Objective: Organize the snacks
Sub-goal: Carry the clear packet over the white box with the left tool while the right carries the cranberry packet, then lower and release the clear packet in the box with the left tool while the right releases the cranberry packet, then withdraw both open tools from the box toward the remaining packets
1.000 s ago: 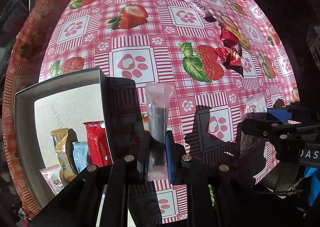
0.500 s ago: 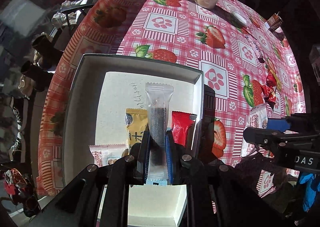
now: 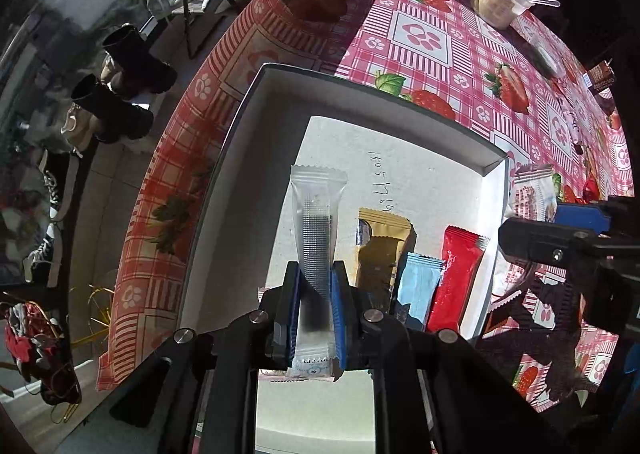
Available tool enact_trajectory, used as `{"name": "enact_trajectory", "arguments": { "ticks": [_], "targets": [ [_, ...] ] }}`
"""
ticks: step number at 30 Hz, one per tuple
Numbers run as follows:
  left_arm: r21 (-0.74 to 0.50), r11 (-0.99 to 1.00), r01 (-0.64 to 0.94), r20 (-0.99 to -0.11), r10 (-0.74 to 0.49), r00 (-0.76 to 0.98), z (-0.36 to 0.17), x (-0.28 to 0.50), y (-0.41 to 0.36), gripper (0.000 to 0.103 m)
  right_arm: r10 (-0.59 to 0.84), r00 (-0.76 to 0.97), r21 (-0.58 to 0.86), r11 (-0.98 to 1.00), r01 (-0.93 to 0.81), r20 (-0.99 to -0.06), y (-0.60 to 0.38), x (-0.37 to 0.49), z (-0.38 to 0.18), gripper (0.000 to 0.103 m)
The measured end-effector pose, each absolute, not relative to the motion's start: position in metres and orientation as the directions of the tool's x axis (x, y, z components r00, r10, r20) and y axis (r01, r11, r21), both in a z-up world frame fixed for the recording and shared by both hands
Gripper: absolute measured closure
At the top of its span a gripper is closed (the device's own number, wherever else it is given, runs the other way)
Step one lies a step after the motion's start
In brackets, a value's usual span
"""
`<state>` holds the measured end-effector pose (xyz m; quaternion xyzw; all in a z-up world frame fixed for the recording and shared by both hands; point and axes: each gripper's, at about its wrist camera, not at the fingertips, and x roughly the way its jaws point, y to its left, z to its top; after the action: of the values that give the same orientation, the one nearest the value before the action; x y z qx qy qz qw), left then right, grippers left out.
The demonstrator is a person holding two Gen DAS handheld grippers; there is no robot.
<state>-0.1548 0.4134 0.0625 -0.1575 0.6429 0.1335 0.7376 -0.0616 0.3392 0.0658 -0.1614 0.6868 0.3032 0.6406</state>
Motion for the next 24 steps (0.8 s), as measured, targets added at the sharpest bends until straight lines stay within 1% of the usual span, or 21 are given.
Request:
{"name": "enact_trajectory", "arguments": {
  "ticks": [3, 6, 7, 8, 9, 10, 11, 13, 14, 15, 16, 20, 23, 24],
  "targets": [
    [-0.056, 0.912, -0.406, -0.992, -0.003, 0.129, 0.06, -0.155, 0.416, 0.086, 0.152, -0.131, 0.2, 0.762, -0.616, -0.98, 0.349, -0.061, 0.06, 0.06],
    [-0.038, 0.913, -0.405, -0.993, 0.01, 0.116, 0.058, -0.154, 0.414, 0.077, 0.144, -0.133, 0.196, 0.767, -0.612, -0.981, 0.353, -0.061, 0.06, 0.06],
    [-0.032, 0.915, -0.403, -0.994, 0.015, 0.113, 0.058, -0.154, 0.414, 0.067, 0.144, -0.139, 0.199, 0.769, -0.608, -0.98, 0.354, -0.06, 0.059, 0.06],
    [-0.024, 0.916, -0.402, -0.993, 0.023, 0.112, 0.059, -0.155, 0.413, 0.054, 0.144, -0.145, 0.203, 0.77, -0.604, -0.979, 0.354, -0.06, 0.059, 0.059],
    [-0.018, 0.916, -0.401, -0.993, 0.03, 0.113, 0.059, -0.155, 0.412, 0.047, 0.144, -0.15, 0.205, 0.772, -0.601, -0.978, 0.353, -0.06, 0.058, 0.059],
    [-0.012, 0.917, -0.399, -0.992, 0.039, 0.118, 0.061, -0.156, 0.412, 0.036, 0.145, -0.152, 0.207, 0.775, -0.598, -0.978, 0.351, -0.06, 0.059, 0.059],
    [-0.008, 0.918, -0.397, -0.992, 0.044, 0.121, 0.062, -0.157, 0.412, 0.03, 0.146, -0.155, 0.21, 0.776, -0.595, -0.977, 0.35, -0.06, 0.059, 0.059],
    [-0.005, 0.919, -0.394, -0.991, 0.047, 0.122, 0.063, -0.156, 0.411, 0.027, 0.149, -0.164, 0.218, 0.78, -0.586, -0.975, 0.347, -0.061, 0.059, 0.058],
    [-0.003, 0.92, -0.391, -0.992, 0.047, 0.118, 0.063, -0.156, 0.41, 0.026, 0.148, -0.165, 0.218, 0.783, -0.583, -0.975, 0.345, -0.061, 0.059, 0.046],
    [-0.001, 0.921, -0.389, -0.992, 0.047, 0.113, 0.063, -0.155, 0.41, 0.025, 0.151, -0.16, 0.217, 0.786, -0.58, -0.975, 0.345, -0.061, 0.059, 0.031],
    [0.002, 0.922, -0.387, -0.993, 0.048, 0.108, 0.062, -0.154, 0.41, 0.025, 0.156, -0.155, 0.218, 0.788, -0.576, -0.976, 0.343, -0.061, 0.06, 0.027],
    [0.004, 0.924, -0.382, -0.995, 0.042, 0.092, 0.062, -0.151, 0.406, 0.024, 0.144, -0.162, 0.21, 0.81, -0.547, -0.976, 0.33, -0.057, 0.058, 0.027],
    [0.001, 0.929, -0.37, -0.996, 0.034, 0.083, 0.063, -0.148, 0.4, 0.024, 0.14, -0.154, 0.2, 0.835, -0.512, -0.978, 0.316, -0.055, 0.057, 0.0],
    [-0.001, 0.931, -0.364, -0.996, 0.03, 0.081, 0.064, -0.146, 0.397, 0.024, 0.138, -0.152, 0.196, 0.843, -0.5, -0.979, 0.31, -0.054, 0.056, 0.0]
  ]
}}
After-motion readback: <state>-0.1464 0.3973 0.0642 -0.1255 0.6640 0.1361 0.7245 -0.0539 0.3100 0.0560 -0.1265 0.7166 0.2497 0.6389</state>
